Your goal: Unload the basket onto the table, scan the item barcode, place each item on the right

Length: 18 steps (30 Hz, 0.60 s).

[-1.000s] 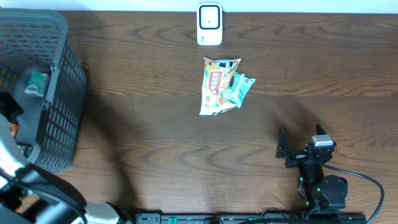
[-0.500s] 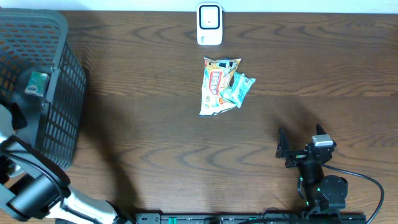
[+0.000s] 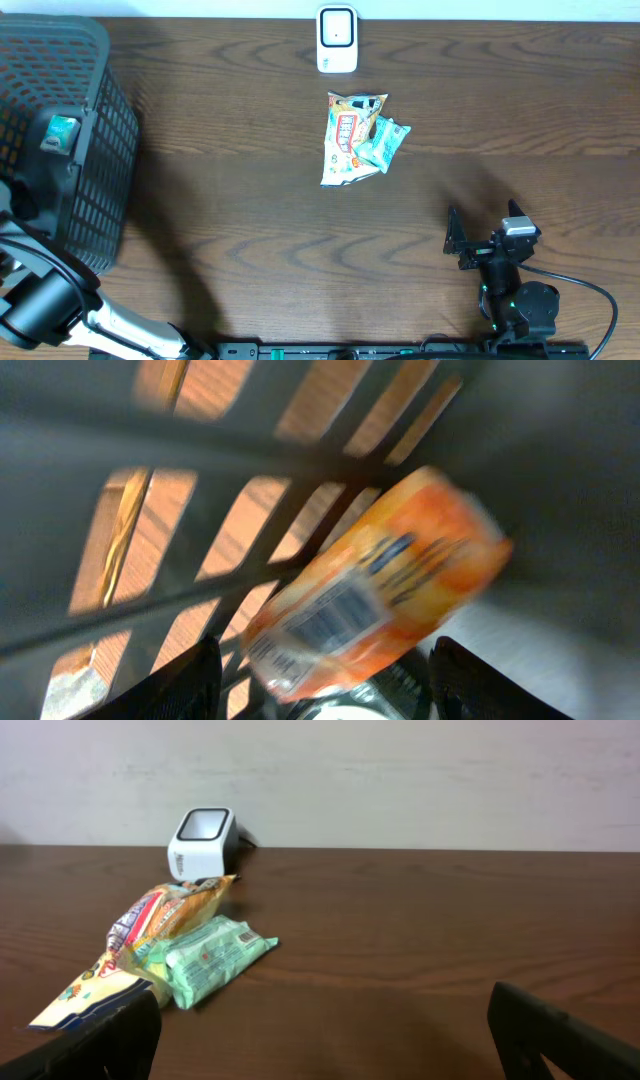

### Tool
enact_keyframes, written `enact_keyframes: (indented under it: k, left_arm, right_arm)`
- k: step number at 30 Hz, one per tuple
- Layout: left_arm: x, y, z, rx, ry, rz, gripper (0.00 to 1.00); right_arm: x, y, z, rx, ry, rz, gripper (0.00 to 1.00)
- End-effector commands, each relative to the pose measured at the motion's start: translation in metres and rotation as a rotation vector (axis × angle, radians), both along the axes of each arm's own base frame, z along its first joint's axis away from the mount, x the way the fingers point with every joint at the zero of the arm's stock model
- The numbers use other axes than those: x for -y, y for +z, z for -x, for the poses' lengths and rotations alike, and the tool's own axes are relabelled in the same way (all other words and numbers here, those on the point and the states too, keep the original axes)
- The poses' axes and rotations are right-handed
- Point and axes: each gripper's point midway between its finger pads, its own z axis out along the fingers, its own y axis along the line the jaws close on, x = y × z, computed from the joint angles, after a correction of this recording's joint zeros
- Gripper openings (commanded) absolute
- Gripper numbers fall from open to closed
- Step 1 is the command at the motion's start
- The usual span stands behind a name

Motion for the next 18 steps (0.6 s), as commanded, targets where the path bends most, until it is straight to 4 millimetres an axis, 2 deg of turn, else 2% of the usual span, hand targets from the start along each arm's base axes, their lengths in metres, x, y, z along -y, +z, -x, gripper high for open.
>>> enact_keyframes:
  k: [1, 5, 10, 18]
  left_arm:
    - [-0.008, -0.006, 0.011, 0.013, 0.027, 0.015, 0.65]
    - [-0.003, -0.011, 0.002, 0.086, 0.002, 0.077, 0.64]
    - [-0.004, -0.010, -0.002, 0.108, -0.006, 0.076, 0.53]
    - [0.004, -0.010, -0.024, 0.212, -0.061, 0.130, 0.54]
  right_arm:
    - [-0.001, -0.001, 0.000, -0.001, 0.001, 0.015, 0.99]
    - [-0.001, -0.001, 0.000, -0.001, 0.001, 0.015, 0.99]
    - [-0.001, -0.001, 0.000, -0.001, 0.001, 0.015, 0.99]
    - [-0.001, -0.001, 0.000, -0.001, 0.001, 0.015, 0.99]
